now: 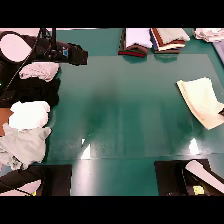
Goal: Fold the shirts.
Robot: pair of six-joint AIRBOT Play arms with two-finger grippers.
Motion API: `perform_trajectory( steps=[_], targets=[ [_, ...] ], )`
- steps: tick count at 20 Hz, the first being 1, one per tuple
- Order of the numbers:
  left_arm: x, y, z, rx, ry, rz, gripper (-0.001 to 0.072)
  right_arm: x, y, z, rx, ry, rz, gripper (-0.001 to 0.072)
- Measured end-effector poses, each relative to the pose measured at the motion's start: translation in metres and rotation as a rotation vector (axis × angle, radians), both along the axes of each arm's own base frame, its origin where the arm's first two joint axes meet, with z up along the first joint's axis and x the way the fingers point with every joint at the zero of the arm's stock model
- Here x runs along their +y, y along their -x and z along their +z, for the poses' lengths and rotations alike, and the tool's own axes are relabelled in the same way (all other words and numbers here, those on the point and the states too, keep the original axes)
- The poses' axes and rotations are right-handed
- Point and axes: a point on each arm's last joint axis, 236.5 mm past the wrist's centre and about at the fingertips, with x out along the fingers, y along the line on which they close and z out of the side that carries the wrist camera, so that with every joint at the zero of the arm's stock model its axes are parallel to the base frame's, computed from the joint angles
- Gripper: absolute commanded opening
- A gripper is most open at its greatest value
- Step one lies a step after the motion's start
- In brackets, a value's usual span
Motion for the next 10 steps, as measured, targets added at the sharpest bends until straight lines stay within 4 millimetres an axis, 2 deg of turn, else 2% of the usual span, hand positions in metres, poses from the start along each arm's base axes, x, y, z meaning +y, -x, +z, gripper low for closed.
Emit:
perform_trajectory(
  steps=[2,4,5,8,10],
  targets=[
    [0.0,0.0,0.0,-0.001,-0.003,-0.001,0.0027,-0.002,0.004,0.007,0.057,0.047,0.053,0.0535],
    [0.0,0.0,0.0,-0.002,-0.003,-0.002,0.0027,-0.009,0.005,0.024,0.082,0.092,0.071,0.0534],
    [0.0,0.0,0.0,-0.002,-0.003,-0.002,0.0027,-0.01,-0.002,0.038,0.059,0.103,0.069,0.0534],
    [0.0,0.0,0.0,-0.004,-0.005,-0.003,0.0027,0.012,-0.043,0.082,-0.104,0.059,0.091,0.0533],
    [0.0,-0.001,0.001,-0.01,-0.002,-0.001,0.0027,0.047,-0.077,0.112,-0.234,0.01,0.161,0.0531]
  ],
)
